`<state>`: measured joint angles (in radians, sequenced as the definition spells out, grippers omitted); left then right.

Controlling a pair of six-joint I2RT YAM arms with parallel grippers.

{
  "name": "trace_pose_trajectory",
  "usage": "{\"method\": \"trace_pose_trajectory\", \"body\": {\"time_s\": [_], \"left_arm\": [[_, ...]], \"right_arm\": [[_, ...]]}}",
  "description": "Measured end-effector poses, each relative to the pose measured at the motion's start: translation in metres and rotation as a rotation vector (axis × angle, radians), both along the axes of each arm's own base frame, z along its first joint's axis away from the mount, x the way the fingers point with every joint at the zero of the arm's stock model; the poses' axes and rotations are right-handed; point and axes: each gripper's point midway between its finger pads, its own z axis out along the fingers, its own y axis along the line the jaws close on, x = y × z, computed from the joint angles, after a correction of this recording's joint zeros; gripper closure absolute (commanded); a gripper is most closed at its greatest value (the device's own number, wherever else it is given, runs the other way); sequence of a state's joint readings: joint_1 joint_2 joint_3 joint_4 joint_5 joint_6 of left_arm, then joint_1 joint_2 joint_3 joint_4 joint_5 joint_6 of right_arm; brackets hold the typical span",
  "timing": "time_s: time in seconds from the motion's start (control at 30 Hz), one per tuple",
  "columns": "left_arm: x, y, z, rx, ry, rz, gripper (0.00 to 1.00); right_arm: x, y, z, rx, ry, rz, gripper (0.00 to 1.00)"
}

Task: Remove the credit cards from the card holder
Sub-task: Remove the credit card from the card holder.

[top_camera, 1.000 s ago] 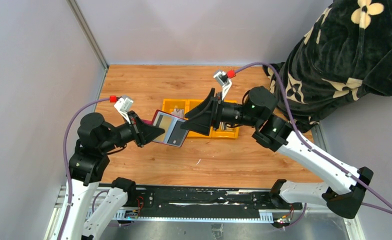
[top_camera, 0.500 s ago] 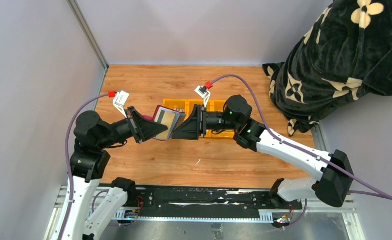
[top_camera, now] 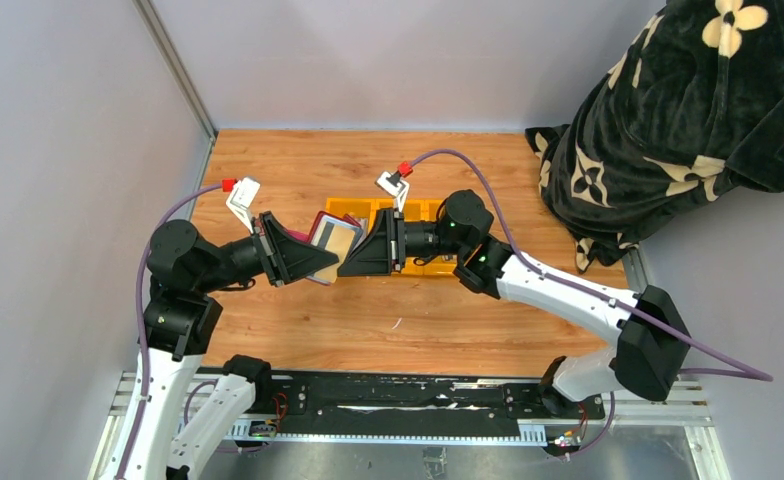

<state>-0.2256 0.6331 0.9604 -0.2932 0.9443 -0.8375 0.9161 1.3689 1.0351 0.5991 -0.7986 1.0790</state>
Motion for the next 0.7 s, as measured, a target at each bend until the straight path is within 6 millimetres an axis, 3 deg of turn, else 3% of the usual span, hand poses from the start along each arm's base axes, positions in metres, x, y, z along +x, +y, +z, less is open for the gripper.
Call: {"method": "trace_pose_trajectory", "body": {"time_s": [0.7], "left_arm": [[0.006,0.005,-0.008,0.049,-0.007,0.054,1.00]], "right_arm": [[-0.012,-0.006,0.011,0.026,-0.006,0.044,0.48]]}}
